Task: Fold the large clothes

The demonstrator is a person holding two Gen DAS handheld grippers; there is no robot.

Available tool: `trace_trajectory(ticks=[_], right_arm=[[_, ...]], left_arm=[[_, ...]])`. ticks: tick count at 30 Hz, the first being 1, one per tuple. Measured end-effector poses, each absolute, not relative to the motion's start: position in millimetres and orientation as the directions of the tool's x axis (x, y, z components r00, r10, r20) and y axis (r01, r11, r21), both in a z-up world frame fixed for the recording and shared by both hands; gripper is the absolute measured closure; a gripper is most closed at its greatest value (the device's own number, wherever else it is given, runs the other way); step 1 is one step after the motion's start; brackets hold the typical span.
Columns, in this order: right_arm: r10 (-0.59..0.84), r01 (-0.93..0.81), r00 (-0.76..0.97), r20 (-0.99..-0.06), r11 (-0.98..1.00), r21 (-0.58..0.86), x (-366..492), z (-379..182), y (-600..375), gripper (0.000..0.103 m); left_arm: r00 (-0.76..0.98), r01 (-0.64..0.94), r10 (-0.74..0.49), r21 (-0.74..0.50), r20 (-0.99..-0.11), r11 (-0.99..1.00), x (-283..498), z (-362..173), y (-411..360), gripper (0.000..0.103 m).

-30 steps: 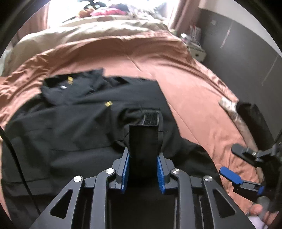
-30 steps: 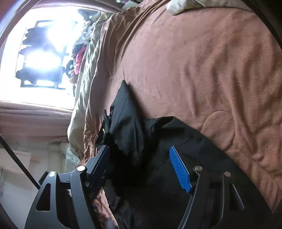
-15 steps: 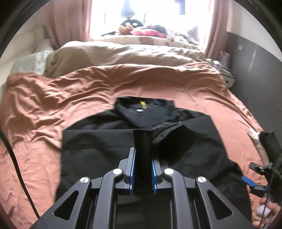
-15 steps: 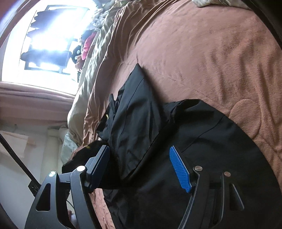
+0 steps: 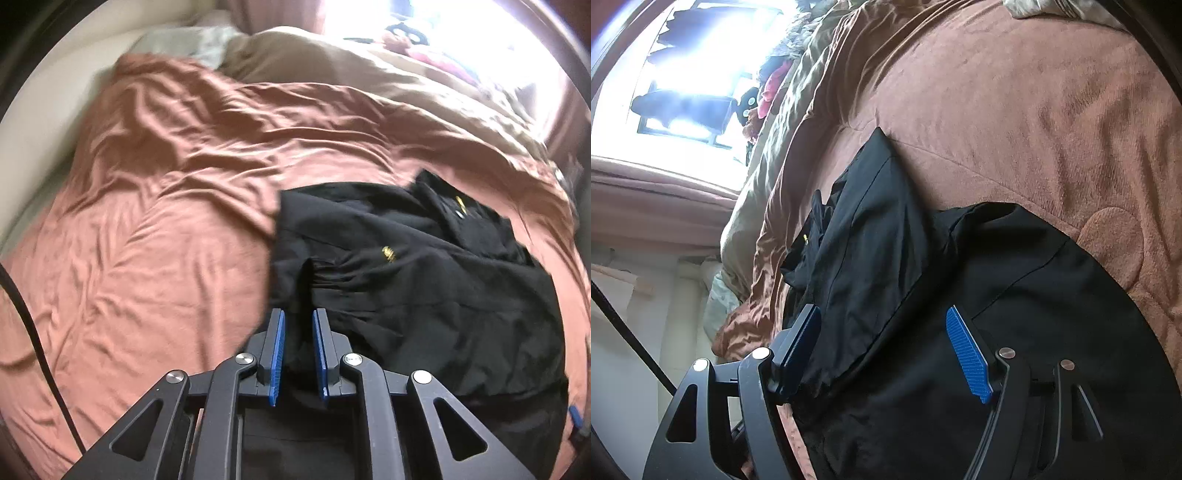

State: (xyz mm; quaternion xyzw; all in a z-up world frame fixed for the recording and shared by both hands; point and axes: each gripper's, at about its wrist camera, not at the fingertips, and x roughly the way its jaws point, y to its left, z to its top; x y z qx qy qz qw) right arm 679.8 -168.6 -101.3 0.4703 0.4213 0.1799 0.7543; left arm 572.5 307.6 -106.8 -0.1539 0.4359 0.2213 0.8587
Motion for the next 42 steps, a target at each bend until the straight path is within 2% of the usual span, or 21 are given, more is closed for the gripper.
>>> trace_trajectory(ticks=[3,5,6,12,17,18,20,24,28,31,35,37,39,41,42], right_arm=[[0.664,0.117,0.581,-0.471,0.505,0.855,679.1,-100.6,-167.1,0.034],[0.664,0.113,0.579,-0.474,0.510,0.853,679.1,-101.2,-165.7,0.034],[0.663,0.112,0.579,-0.475,0.512,0.852,678.8,-101.3,-164.9,0.034],[0.651,0.089,0.583,-0.485,0.543,0.835,685.4,-101.8,-164.0,0.034],[0.651,0.082,0.579,-0.491,0.552,0.830,698.1,-109.9,-163.5,0.034],[0.653,0.080,0.575,-0.493,0.554,0.828,700.9,-111.8,-162.6,0.034],[0.660,0.078,0.560,-0.501,0.561,0.824,708.5,-118.3,-158.1,0.048],[0.650,0.086,0.536,-0.538,0.592,0.801,721.8,-129.1,-151.7,0.048],[0.604,0.087,0.547,-0.580,0.648,0.757,728.7,-130.4,-147.0,0.049],[0.554,0.092,0.562,-0.614,0.695,0.713,725.3,-121.8,-145.6,0.049],[0.526,0.100,0.579,-0.623,0.713,0.694,712.5,-106.0,-147.7,0.049],[0.537,0.090,0.584,-0.610,0.703,0.705,705.6,-100.9,-149.8,0.049],[0.549,0.072,0.587,-0.595,0.696,0.714,695.3,-93.6,-154.9,0.049],[0.552,0.068,0.590,-0.590,0.694,0.717,686.0,-91.4,-162.5,0.048],[0.547,0.073,0.595,-0.589,0.693,0.717,679.0,-89.8,-169.0,0.046]], left_arm=[[0.544,-0.510,0.234,-0.096,-0.806,0.855,565.5,-101.6,315.2,0.072],[0.566,-0.480,0.215,-0.106,-0.796,0.871,567.5,-98.8,307.6,0.058],[0.574,-0.468,0.209,-0.108,-0.792,0.877,569.0,-98.3,303.3,0.056],[0.592,-0.333,0.114,-0.113,-0.798,0.936,603.8,-113.2,259.6,0.056],[0.562,-0.255,0.087,-0.072,-0.822,0.964,630.4,-139.5,228.7,0.056],[0.536,-0.254,0.108,-0.038,-0.837,0.966,635.3,-148.6,225.4,0.056],[0.481,-0.281,0.152,0.013,-0.863,0.960,638.3,-164.1,228.3,0.056],[0.416,-0.332,0.178,0.033,-0.892,0.943,632.9,-191.6,253.3,0.057],[0.411,-0.352,0.194,0.041,-0.891,0.935,621.9,-191.9,268.5,0.072],[0.431,-0.361,0.168,0.001,-0.887,0.933,612.4,-181.3,274.9,0.072],[0.466,-0.349,0.198,0.026,-0.862,0.937,592.8,-155.3,268.4,0.070],[0.483,-0.355,0.166,-0.020,-0.860,0.935,577.2,-142.0,272.0,0.068],[0.491,-0.368,0.164,-0.033,-0.855,0.929,561.7,-131.4,274.9,0.063],[0.502,-0.372,0.167,-0.038,-0.849,0.927,546.7,-122.9,274.9,0.050],[0.510,-0.373,0.159,-0.051,-0.845,0.926,534.1,-117.6,275.6,0.047]])
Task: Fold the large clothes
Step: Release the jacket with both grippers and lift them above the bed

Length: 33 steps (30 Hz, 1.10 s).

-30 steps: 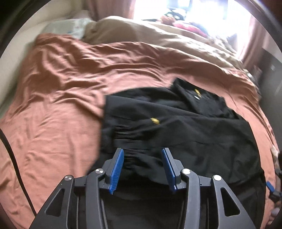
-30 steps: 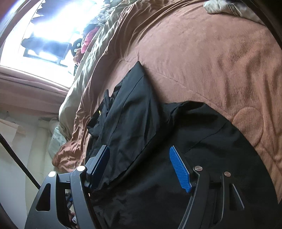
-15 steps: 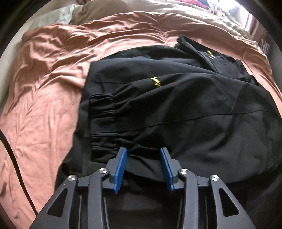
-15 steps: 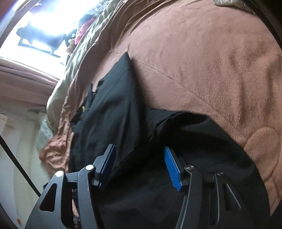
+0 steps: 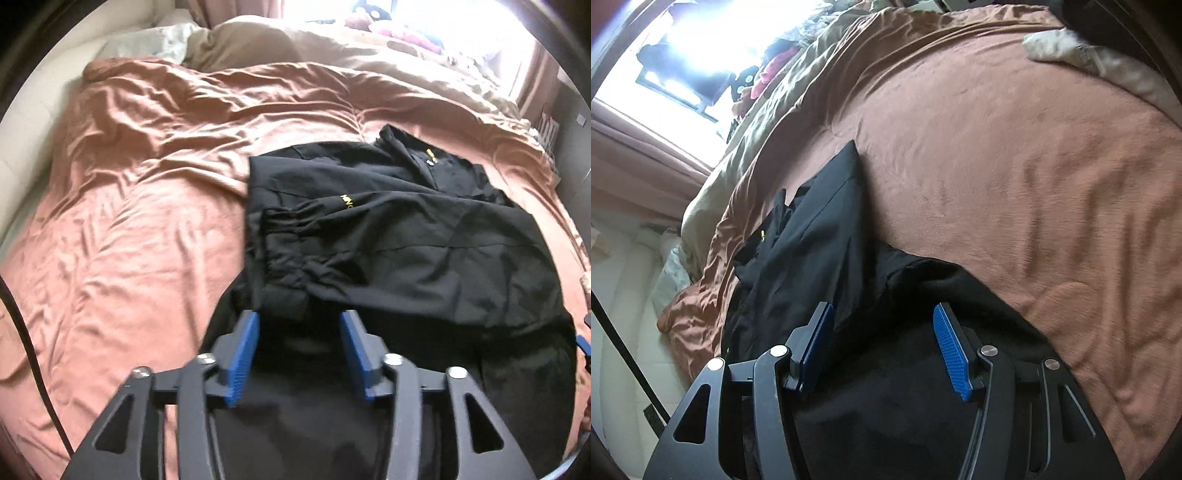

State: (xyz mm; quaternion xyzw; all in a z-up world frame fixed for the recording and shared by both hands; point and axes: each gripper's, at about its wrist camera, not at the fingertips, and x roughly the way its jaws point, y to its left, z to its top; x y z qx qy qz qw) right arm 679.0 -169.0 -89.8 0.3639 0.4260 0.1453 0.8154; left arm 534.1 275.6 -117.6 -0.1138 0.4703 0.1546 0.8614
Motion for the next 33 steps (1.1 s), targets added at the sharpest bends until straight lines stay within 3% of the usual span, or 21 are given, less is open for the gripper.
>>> trace_trajectory(ticks=[4,7,9,11,14,17,21,23,33], right_arm=[[0.562,0.081,0.616,-0.552,0.652,0.754,656.1,-86.1,-194.8,0.032],[0.586,0.047,0.615,-0.528,0.641,0.766,634.6,-82.2,-205.9,0.027],[0.598,0.038,0.612,-0.517,0.631,0.775,620.4,-81.1,-217.2,0.024],[0.593,0.032,0.615,-0.519,0.639,0.768,602.6,-78.5,-229.1,0.022],[0.613,-0.007,0.604,-0.509,0.643,0.766,583.9,-72.7,-238.6,0.020],[0.598,-0.042,0.616,-0.513,0.676,0.736,556.4,-63.3,-250.7,0.010],[0.571,-0.100,0.643,-0.510,0.723,0.684,517.3,-50.0,-268.1,0.008],[0.560,-0.143,0.649,-0.515,0.755,0.640,493.5,-44.4,-273.6,0.000],[0.572,-0.274,0.627,-0.528,0.797,0.538,403.4,-41.2,-311.3,0.000]], left_arm=[[0.526,-0.390,0.143,-0.089,-0.838,0.916,492.4,-104.2,276.0,0.043],[0.536,-0.398,0.131,-0.113,-0.834,0.910,461.9,-96.3,275.7,0.042],[0.546,-0.407,0.130,-0.127,-0.828,0.905,441.3,-89.8,274.9,0.037],[0.564,-0.413,0.127,-0.145,-0.816,0.899,419.7,-82.2,273.0,0.025],[0.587,-0.410,0.128,-0.157,-0.799,0.898,386.9,-70.8,267.0,0.019],[0.603,-0.410,0.123,-0.174,-0.788,0.895,360.2,-61.7,262.6,0.017],[0.634,-0.410,0.126,-0.194,-0.763,0.891,313.4,-47.2,255.0,0.016],[0.648,-0.409,0.125,-0.205,-0.751,0.889,295.4,-43.0,250.4,0.014],[0.710,-0.375,0.111,-0.241,-0.695,0.895,194.0,-25.7,225.3,0.013]])
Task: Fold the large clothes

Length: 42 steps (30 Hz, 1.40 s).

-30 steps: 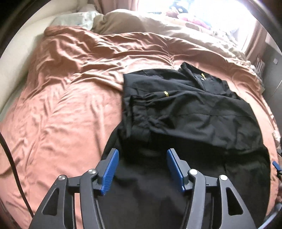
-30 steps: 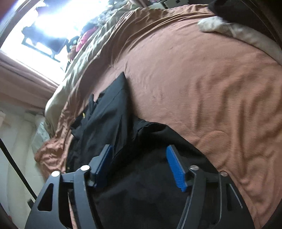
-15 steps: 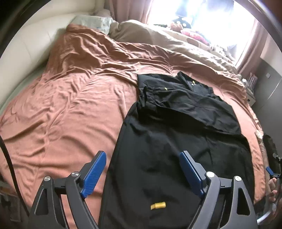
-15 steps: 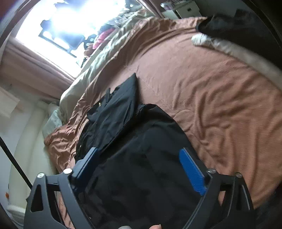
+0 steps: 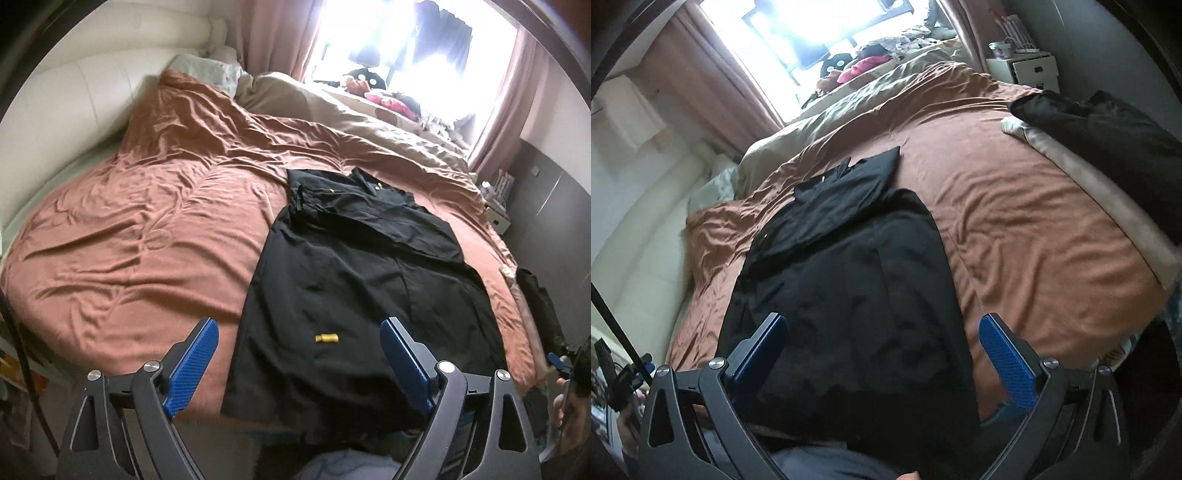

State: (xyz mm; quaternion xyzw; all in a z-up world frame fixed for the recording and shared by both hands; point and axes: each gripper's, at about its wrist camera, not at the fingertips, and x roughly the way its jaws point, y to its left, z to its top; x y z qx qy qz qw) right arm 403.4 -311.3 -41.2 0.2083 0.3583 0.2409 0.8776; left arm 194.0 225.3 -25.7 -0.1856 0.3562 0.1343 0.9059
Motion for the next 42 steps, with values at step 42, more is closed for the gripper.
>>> trace_trajectory(ticks=[42], right_arm=[[0.772,-0.278,0.491,-0.404,0.578,0.767,456.0,-174.6,-341.1,0.029]], left_arm=[[0.676,-0.401,-0.118,-0.498,-0.727,0.769,212.9,-182.1,296.0,0.051]])
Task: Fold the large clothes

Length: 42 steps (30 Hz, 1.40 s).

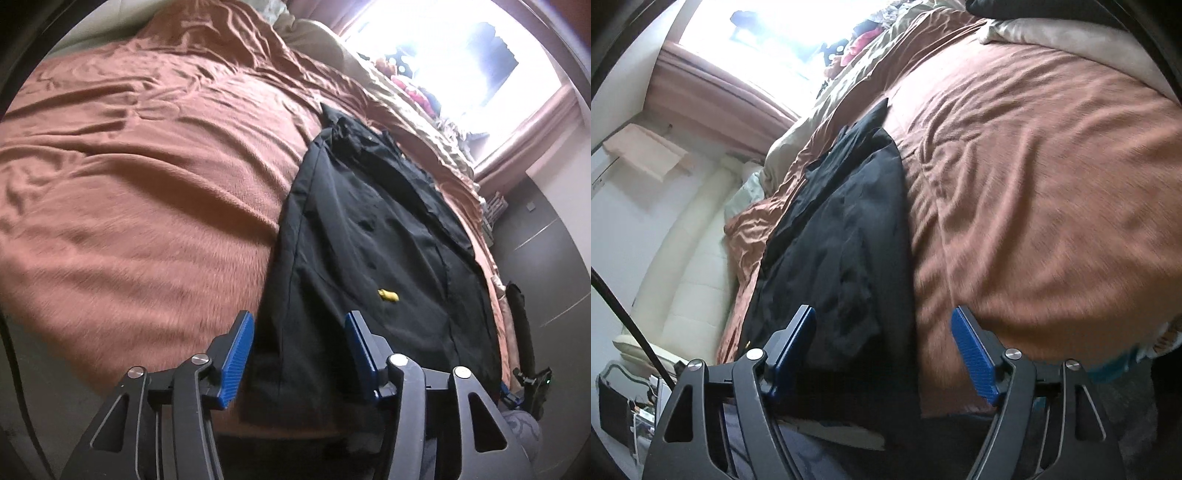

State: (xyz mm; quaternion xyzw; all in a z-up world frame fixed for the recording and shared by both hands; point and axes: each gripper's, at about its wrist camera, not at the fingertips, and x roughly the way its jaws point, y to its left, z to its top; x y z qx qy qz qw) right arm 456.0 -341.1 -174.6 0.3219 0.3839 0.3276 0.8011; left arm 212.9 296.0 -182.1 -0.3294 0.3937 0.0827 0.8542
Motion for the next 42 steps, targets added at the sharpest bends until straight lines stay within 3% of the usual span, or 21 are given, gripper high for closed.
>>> trace_trajectory(ticks=[6,14,21,25,28,30,32,34,42], right_arm=[[0.782,-0.270,0.466,-0.414,0.571,0.775,488.7,-178.0,-327.9,0.032],[0.867,-0.335,0.364,-0.341,0.464,0.820,480.4,-188.3,-316.6,0.040],[0.943,-0.337,0.289,-0.162,0.259,0.905,458.7,-220.3,-327.8,0.040],[0.939,-0.315,0.331,-0.093,0.203,0.927,455.3,-233.1,-327.8,0.040],[0.924,-0.302,0.365,-0.112,0.231,0.925,452.4,-233.2,-319.0,0.041],[0.912,-0.286,0.387,-0.137,0.260,0.922,444.7,-232.9,-316.8,0.054],[0.893,-0.245,0.421,-0.162,0.284,0.927,444.7,-235.3,-315.5,0.086],[0.884,-0.224,0.439,-0.159,0.279,0.934,442.5,-233.7,-318.7,0.100],[0.860,-0.317,0.505,-0.075,0.266,0.910,427.9,-156.7,-331.0,0.103]], left_arm=[[0.665,-0.397,-0.177,-0.544,-0.725,0.739,231.6,-198.6,306.0,0.056],[0.684,-0.372,-0.288,-0.659,-0.671,0.654,215.2,-207.6,311.1,0.060],[0.733,-0.279,-0.441,-0.821,-0.518,0.499,190.1,-218.3,310.4,0.060],[0.748,-0.289,-0.402,-0.804,-0.529,0.519,191.6,-217.3,302.3,0.060],[0.740,-0.324,-0.351,-0.762,-0.573,0.561,197.2,-214.1,295.0,0.072],[0.736,-0.348,-0.324,-0.744,-0.594,0.570,200.2,-213.4,292.9,0.087],[0.748,-0.360,-0.299,-0.741,-0.592,0.567,197.8,-209.5,293.0,0.097],[0.771,-0.357,-0.275,-0.749,-0.574,0.558,192.0,-200.6,295.1,0.100],[0.857,-0.219,-0.297,-0.820,-0.421,0.529,180.5,-135.0,292.4,0.101]])
